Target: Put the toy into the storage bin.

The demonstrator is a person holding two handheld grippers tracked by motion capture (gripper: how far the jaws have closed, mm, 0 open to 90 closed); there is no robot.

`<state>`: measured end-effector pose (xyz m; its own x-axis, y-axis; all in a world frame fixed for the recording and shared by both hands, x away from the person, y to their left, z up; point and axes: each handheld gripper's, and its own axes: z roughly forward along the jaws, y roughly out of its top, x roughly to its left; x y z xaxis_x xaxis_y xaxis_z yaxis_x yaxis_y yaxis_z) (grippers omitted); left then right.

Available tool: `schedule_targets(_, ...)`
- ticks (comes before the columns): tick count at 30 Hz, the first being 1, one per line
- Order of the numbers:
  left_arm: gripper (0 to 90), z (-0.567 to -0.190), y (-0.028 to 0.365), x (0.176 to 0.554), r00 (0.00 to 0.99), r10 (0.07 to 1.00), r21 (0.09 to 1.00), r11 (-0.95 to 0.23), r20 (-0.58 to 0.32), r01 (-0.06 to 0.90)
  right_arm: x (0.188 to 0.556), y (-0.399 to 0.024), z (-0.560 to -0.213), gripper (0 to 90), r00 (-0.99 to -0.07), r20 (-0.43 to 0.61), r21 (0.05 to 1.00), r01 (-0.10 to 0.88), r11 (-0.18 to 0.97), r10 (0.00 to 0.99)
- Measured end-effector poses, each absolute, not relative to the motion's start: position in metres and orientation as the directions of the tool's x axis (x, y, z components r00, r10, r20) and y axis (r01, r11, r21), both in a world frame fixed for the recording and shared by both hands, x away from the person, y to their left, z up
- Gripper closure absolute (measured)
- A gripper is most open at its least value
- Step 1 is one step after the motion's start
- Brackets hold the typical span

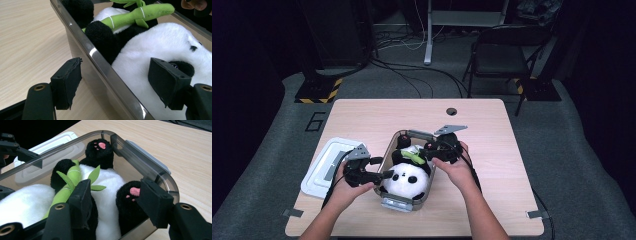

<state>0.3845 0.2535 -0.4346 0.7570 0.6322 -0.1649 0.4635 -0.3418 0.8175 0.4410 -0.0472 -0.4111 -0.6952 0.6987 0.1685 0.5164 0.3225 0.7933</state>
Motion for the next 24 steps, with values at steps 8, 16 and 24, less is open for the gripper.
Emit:
schedule_targets(8, 28.7, -0.431, 0.254, 0.384, 0.757, 0.637, 0.818, -0.352, -0.146, 0.454, 0.433, -0.054, -0.4, 43.7, -0.691, 0.175, 0.814, 0.502, 0.292, 0.701)
schedule_targets(16, 29.2, -0.435, 0.254, 0.385, 0.754, 0.638, 0.811, -0.352, -0.158, 0.467, 0.414, -0.07, -0.389, 43.1, -0.698, 0.151, 0.827, 0.477, 0.298, 0.7)
schedule_targets(24, 28.9, -0.44, 0.254, 0.387, 0.757, 0.632, 0.793, -0.37, -0.167, 0.483, 0.393, -0.086, -0.386, 43.0, -0.7, 0.129, 0.84, 0.453, 0.297, 0.703)
